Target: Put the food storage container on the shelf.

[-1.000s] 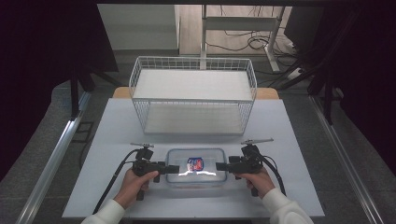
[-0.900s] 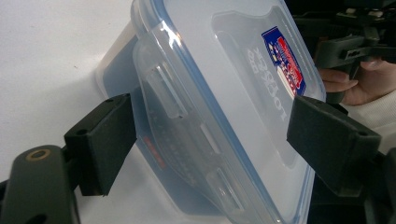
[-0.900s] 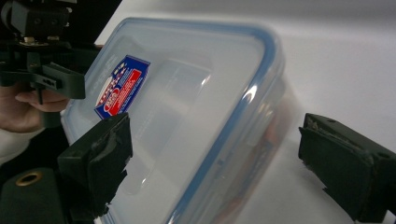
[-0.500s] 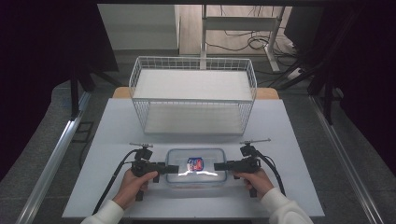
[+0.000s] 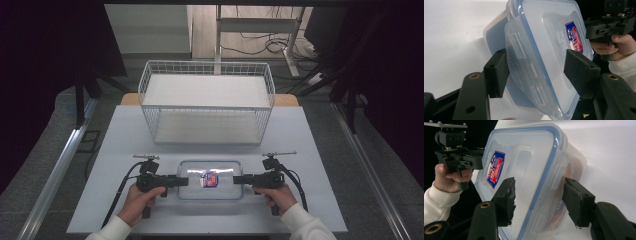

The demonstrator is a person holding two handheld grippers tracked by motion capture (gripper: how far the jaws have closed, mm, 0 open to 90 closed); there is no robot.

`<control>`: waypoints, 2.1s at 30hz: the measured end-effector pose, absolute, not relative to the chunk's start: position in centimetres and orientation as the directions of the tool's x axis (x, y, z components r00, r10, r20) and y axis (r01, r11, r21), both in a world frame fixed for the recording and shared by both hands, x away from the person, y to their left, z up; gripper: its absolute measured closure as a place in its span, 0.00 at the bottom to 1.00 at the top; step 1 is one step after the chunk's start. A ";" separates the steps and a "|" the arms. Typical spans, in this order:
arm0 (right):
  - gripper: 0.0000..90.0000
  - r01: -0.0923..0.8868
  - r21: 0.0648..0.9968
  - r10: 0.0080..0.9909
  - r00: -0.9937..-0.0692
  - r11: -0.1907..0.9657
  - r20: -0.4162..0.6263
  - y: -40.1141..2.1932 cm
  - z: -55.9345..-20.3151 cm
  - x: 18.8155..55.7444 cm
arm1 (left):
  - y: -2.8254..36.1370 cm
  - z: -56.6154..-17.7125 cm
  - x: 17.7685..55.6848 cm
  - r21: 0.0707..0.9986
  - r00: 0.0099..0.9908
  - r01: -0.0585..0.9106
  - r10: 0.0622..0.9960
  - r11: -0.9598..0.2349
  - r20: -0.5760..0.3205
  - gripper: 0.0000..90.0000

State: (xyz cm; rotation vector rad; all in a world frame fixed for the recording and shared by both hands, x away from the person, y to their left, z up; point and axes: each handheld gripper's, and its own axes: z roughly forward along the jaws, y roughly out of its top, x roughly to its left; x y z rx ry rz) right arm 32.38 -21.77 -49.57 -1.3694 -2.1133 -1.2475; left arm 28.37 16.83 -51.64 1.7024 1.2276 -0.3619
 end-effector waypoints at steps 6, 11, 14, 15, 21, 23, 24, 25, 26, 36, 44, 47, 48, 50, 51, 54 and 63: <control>0.54 0.847 0.512 0.572 -0.493 0.143 0.656 -22.0 -49.1 31.4 | 17.0 -51.2 27.7 0.535 0.451 0.845 0.562 -0.018 -0.694 0.48; 0.55 0.841 0.522 0.577 -0.498 0.140 0.648 -21.9 -48.9 31.1 | 17.0 -51.0 27.4 0.536 0.451 0.844 0.564 -0.017 -0.692 0.50; 0.56 0.844 0.519 0.574 -0.494 0.135 0.653 -22.0 -48.8 31.0 | 17.1 -50.9 27.3 0.536 0.453 0.844 0.565 -0.022 -0.690 0.51; 0.56 0.845 0.519 0.575 -0.492 0.134 0.654 -22.0 -48.8 31.0 | 17.1 -50.8 27.3 0.536 0.454 0.844 0.565 -0.023 -0.689 0.51; 0.57 0.842 0.527 0.582 -0.488 0.117 0.650 -21.9 -48.6 30.9 | 17.1 -50.6 27.3 0.540 0.453 0.842 0.567 -0.017 -0.689 0.52; 0.57 0.839 0.531 0.582 -0.491 0.117 0.648 -21.9 -48.5 30.9 | 17.1 -50.6 27.3 0.541 0.454 0.841 0.566 -0.017 -0.688 0.53; 0.57 0.838 0.533 0.583 -0.491 0.115 0.647 -21.9 -48.4 30.9 | 17.1 -50.5 27.3 0.540 0.454 0.841 0.567 -0.018 -0.688 0.53; 0.57 0.838 0.533 0.583 -0.492 0.115 0.647 -21.9 -48.4 30.9 | 17.1 -50.5 27.3 0.540 0.453 0.841 0.567 -0.018 -0.688 0.53; 0.57 0.838 0.534 0.584 -0.491 0.113 0.647 -21.9 -48.4 30.9 | 17.1 -50.5 27.4 0.539 0.453 0.842 0.568 -0.020 -0.687 0.53; 0.57 0.822 0.558 0.585 -0.509 0.113 0.632 -21.9 -48.0 31.1 | 17.1 -50.1 27.8 0.546 0.458 0.837 0.572 -0.020 -0.680 0.53; 0.57 0.807 0.579 0.585 -0.527 0.116 0.617 -21.6 -47.7 31.6 | 17.3 -49.7 28.4 0.555 0.464 0.832 0.571 -0.017 -0.678 0.53; 0.57 0.802 0.586 0.584 -0.533 0.117 0.613 -21.5 -47.6 31.8 | 17.5 -49.7 28.6 0.556 0.464 0.831 0.570 -0.015 -0.678 0.53; 0.57 0.799 0.589 0.584 -0.536 0.118 0.610 -21.5 -47.5 31.9 | 17.5 -49.6 28.7 0.556 0.462 0.831 0.572 -0.013 -0.678 0.53; 0.57 0.796 0.593 0.584 -0.540 0.120 0.606 -21.3 -47.5 32.0 | 17.6 -49.6 28.8 0.558 0.462 0.830 0.573 -0.011 -0.677 0.53; 0.57 0.796 0.593 0.583 -0.541 0.122 0.606 -21.3 -47.4 32.0 | 17.7 -49.5 28.9 0.560 0.465 0.829 0.573 -0.013 -0.675 0.53; 0.57 0.792 0.598 0.583 -0.545 0.123 0.603 -21.2 -47.3 32.3 | 17.8 -49.4 29.1 0.564 0.469 0.825 0.575 -0.016 -0.671 0.53; 0.57 0.786 0.607 0.580 -0.549 0.115 0.602 -20.8 -47.2 33.7 | 18.1 -48.8 31.0 0.573 0.478 0.819 0.579 -0.022 -0.661 0.53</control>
